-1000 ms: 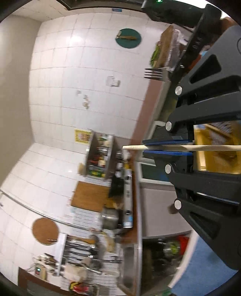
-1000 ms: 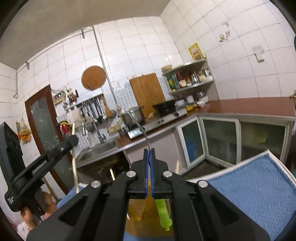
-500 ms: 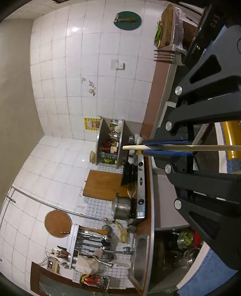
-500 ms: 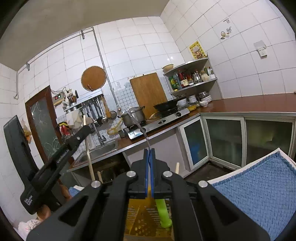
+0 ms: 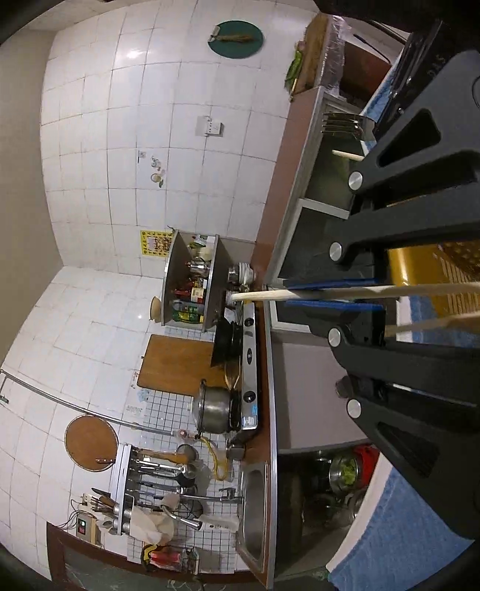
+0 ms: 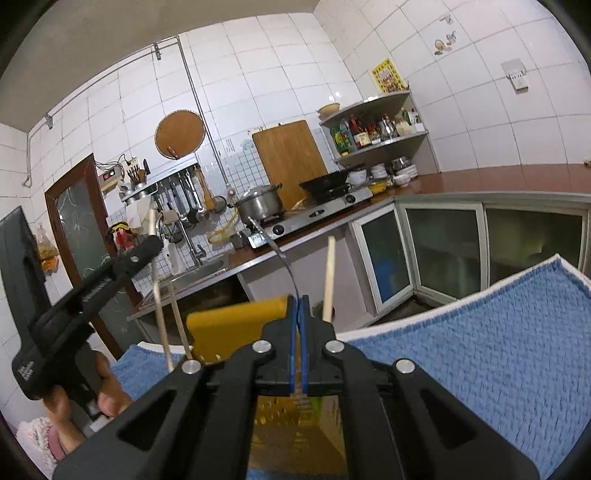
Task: Organize utensils
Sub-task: 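Release the chopstick and fork into the caddy and withdraw both tools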
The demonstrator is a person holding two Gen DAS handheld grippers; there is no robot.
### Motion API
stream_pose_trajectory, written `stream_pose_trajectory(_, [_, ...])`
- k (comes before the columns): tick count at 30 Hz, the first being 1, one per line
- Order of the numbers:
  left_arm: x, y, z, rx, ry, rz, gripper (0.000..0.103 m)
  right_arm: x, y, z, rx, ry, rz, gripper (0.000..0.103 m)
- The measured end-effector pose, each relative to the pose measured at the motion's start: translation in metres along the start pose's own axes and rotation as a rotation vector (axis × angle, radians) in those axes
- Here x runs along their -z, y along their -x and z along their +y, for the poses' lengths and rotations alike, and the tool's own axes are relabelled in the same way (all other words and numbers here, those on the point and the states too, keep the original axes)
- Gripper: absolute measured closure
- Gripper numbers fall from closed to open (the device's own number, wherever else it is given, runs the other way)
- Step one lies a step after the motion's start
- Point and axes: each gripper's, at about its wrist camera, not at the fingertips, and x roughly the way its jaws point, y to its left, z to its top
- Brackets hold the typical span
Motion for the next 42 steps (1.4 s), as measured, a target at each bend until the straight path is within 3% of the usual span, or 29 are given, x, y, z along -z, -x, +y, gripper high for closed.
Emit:
stream_pose_trajectory(4, [0.003,0.009,0.01,0.002,0.031,0.034,0.098,0.01,-0.003,-0.002,0.016,0.01,0.025,0.101])
stream_pose_trajectory(10, [0.009,0.016,0.006,0.0,-0.015,0.082,0.099,0.016,-0.006,-0.004,0.025,0.001,0.088,0.097])
stream_pose_trajectory(18, [0.02,0.033,0.008,-0.016,-0.004,0.194,0.098,0.013,0.012,-0.004,0.048,-0.001,0.165,0.097])
stream_pose_trajectory(19, [0.021,0.038,0.01,-0.018,0.004,0.208,0.093,0.012,0.018,-0.003,0.046,-0.001,0.17,0.097])
stream_pose_trajectory(20, [0.022,0.044,0.011,-0.02,0.007,0.236,0.08,0.011,0.024,-0.002,0.039,0.0,0.175,0.095])
stream_pose_trajectory(22, [0.024,0.055,0.014,-0.038,0.009,0.262,0.058,0.011,0.036,0.001,0.029,0.005,0.18,0.074])
stream_pose_trajectory(23, [0.025,0.066,0.016,-0.049,0.014,0.269,0.048,0.011,0.044,0.003,0.033,0.009,0.174,0.053])
stream_pose_trajectory(24, [0.026,0.073,0.017,-0.05,0.017,0.275,0.044,0.01,0.051,0.005,0.036,0.016,0.165,0.05])
stream_pose_trajectory(30, [0.037,0.113,0.017,-0.023,0.028,0.339,0.022,0.019,0.09,0.012,0.084,0.049,0.189,0.049])
stream_pose_trajectory(31, [0.039,0.119,0.017,-0.025,0.029,0.348,0.015,0.022,0.095,0.011,0.098,0.049,0.192,0.047])
stream_pose_trajectory(42, [0.082,0.155,0.009,-0.032,0.023,0.473,0.006,0.083,0.133,-0.006,0.281,0.048,0.284,0.045])
